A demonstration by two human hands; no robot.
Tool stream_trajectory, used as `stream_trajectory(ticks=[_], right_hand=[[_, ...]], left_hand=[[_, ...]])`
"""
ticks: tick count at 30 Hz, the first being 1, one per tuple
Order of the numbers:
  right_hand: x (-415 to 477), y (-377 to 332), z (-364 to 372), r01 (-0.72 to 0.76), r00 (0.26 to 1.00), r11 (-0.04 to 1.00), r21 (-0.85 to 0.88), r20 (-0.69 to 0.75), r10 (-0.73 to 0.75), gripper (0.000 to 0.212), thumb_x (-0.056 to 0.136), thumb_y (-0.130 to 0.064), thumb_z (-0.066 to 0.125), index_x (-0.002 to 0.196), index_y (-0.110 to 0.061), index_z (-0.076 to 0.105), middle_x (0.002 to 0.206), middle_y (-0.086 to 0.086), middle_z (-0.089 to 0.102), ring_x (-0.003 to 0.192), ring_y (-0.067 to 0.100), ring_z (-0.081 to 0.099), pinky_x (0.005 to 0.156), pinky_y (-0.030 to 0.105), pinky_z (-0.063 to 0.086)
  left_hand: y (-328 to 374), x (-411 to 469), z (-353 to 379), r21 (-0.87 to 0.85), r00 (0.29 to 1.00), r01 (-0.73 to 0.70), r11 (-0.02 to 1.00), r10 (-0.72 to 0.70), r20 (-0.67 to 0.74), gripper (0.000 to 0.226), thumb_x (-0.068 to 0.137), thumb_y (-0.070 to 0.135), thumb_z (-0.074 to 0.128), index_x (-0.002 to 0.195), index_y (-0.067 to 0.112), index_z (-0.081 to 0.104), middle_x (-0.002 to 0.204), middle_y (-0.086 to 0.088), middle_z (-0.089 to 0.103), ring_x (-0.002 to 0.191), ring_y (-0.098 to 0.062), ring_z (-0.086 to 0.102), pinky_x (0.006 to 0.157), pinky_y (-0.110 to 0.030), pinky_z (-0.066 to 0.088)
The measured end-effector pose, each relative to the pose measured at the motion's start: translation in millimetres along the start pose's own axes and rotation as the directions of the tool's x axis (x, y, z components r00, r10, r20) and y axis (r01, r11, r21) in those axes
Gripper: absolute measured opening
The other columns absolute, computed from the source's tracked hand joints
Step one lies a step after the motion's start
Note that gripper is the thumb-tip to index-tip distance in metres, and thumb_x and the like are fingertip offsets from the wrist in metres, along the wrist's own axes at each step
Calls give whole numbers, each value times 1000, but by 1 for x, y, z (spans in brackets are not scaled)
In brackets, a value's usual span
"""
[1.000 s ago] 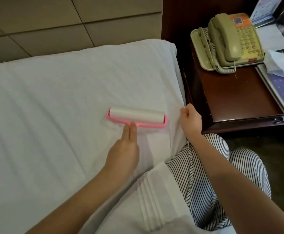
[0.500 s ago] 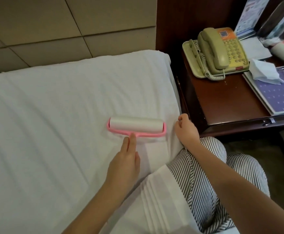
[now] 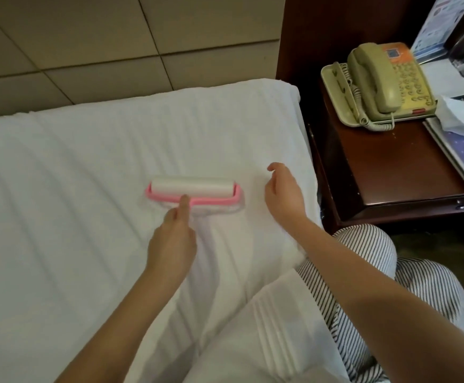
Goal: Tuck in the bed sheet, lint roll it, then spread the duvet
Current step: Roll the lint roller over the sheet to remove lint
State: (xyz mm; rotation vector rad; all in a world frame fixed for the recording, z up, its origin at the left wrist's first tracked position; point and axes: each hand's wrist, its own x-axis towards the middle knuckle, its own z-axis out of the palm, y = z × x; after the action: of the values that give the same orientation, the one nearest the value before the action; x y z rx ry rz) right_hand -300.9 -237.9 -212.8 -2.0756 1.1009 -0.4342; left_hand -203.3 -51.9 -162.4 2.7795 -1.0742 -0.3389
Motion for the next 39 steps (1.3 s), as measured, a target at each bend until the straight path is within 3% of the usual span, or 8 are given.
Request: stream_trajectory(ticks=[6,10,16,22,28,34,36,39], right_hand=[[-25,23,34,250,962,955,-162,-72,-264,30,82,-2,42,105,3,62,101,17,61,93,33,54,86,30,37],[-27,34,25,294,953,948,-124,-39,-301,28,83,2,44,105,5,61,104,18,60,98,22,43,90,19,29],[-28,34,27,313,944,942,-118,-71,-323,38,83,-10,34,102,6,62,101,20,61,97,19,41,89,22,32],[-26,30,28,261,962,952,-157,-36,-269,31,84,-3,39,105,5,61,106,18,60,102,28,48,91,21,30],[-24,27,27,257,958,930,-263,-60,-281,33,80,-2,41,105,0,62,104,14,61,98,27,50,88,25,28],[-29,34,32,207,958,889,-409,-100,-269,44,88,-19,33,120,-6,61,127,15,58,118,35,52,101,39,25],[-29,34,33,187,965,890,-416,-89,-245,46,88,-21,33,124,-8,59,132,14,56,122,36,50,105,40,19],[-32,34,33,162,977,893,-419,-56,-204,50,90,-25,28,131,-11,54,139,11,49,130,34,42,109,38,12]], left_hand=[[8,118,13,-313,983,-153,937,112,-144,58,93,4,46,147,13,29,150,-13,26,126,-30,45,97,-29,37],[33,135,14,-262,993,-99,960,77,-94,61,94,-3,37,150,12,17,158,-6,5,135,-27,36,105,-32,36],[-19,32,12,-86,983,-178,980,181,25,68,93,12,47,150,15,10,158,-6,1,98,-35,59,69,-32,42],[6,91,-7,69,983,-184,981,185,-7,60,92,12,47,146,7,23,145,-14,27,103,-38,56,79,-41,43],[40,125,-8,120,994,-103,987,105,-17,62,91,1,44,146,0,17,152,-15,19,104,-32,58,77,-32,44],[-19,-6,13,176,965,-259,950,262,3,80,31,0,84,108,-11,64,108,-25,65,28,-20,49,30,-12,29],[-16,0,7,162,974,-226,961,227,17,77,37,2,84,110,-11,63,111,-26,64,35,-23,55,32,-15,33],[8,67,4,156,983,-176,972,181,-16,65,83,3,56,142,-5,28,148,-20,30,90,-35,65,66,-35,49]])
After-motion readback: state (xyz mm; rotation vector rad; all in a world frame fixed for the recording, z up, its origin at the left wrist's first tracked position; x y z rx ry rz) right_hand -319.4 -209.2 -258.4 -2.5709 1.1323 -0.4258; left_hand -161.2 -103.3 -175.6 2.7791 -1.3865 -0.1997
